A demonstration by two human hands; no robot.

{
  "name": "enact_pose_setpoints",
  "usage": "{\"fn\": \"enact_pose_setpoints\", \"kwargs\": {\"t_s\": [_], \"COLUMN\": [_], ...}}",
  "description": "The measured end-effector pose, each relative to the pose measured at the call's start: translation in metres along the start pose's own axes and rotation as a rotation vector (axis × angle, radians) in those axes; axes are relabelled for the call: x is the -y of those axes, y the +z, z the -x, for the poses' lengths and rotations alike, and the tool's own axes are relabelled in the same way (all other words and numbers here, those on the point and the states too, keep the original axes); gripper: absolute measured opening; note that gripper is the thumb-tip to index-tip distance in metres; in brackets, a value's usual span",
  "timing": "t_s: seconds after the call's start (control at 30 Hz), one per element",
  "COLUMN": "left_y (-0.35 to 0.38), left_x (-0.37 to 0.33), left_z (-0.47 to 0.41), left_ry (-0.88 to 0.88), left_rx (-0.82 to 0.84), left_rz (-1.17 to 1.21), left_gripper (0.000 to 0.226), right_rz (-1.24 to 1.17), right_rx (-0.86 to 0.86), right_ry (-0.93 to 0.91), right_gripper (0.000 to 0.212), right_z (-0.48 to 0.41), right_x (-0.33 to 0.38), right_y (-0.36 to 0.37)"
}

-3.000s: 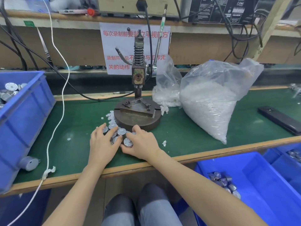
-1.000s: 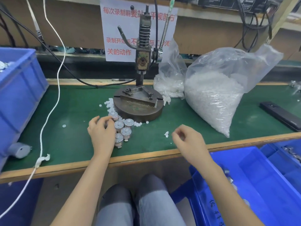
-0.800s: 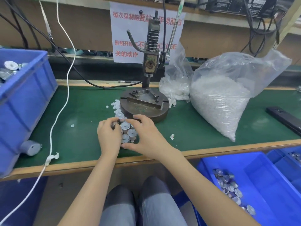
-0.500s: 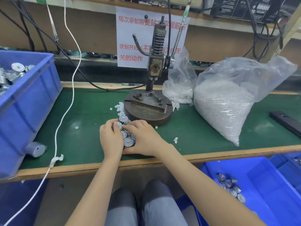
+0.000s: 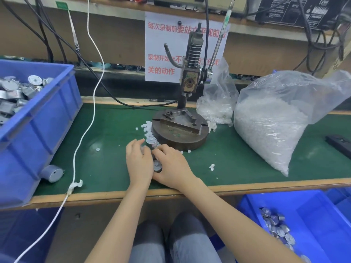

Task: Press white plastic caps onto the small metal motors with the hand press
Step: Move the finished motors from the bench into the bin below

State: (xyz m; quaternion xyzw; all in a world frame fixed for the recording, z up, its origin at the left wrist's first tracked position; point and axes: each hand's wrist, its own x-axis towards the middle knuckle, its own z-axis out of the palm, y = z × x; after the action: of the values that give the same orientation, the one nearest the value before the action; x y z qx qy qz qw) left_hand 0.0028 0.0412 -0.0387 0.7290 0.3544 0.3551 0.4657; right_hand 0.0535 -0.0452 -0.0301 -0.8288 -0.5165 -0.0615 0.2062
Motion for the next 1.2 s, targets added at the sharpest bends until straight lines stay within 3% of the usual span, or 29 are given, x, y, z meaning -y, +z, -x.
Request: {"fn": "enact_pose_setpoints", "kwargs": {"t_s": [0.17,0.47,0.8,1.0,1.2], "left_y": [0.002,-0.005,-0.005,-0.002,0.001], "left_x": [0.005,0.016,0.013,0.012,0.011], "left_z": [-0.004,-0.022,-0.025,-0.029,-0.025], "left_ry": [0.067,0.407,0.423,0.383,0.375], "left_rx": [0.119,0.281,0.191,0.226,0.157], "left_rz": [-0.235,-0.525,-0.635,-0.726,-0.644], "left_gripper": [0.035,0.035,0.036,0.045,0.031], "right_rz": [0.115,0.139,0.198,0.160,0.125], "right_rx": [-0.082,-0.146,-0.174,-0.194,-0.249], "right_ry": [0.138,0.111,0.025,0.028,0.044], "right_gripper": [0.040,0.038,0.034,0.033,0.033], "right_z": [0.005,0.008,0.007,0.008,0.009], "right_x": [0.001,-0.002,-0.007,-0.010,-0.011], "right_y": [0.005,0.002,-0.008,-0.008,-0.007]}}
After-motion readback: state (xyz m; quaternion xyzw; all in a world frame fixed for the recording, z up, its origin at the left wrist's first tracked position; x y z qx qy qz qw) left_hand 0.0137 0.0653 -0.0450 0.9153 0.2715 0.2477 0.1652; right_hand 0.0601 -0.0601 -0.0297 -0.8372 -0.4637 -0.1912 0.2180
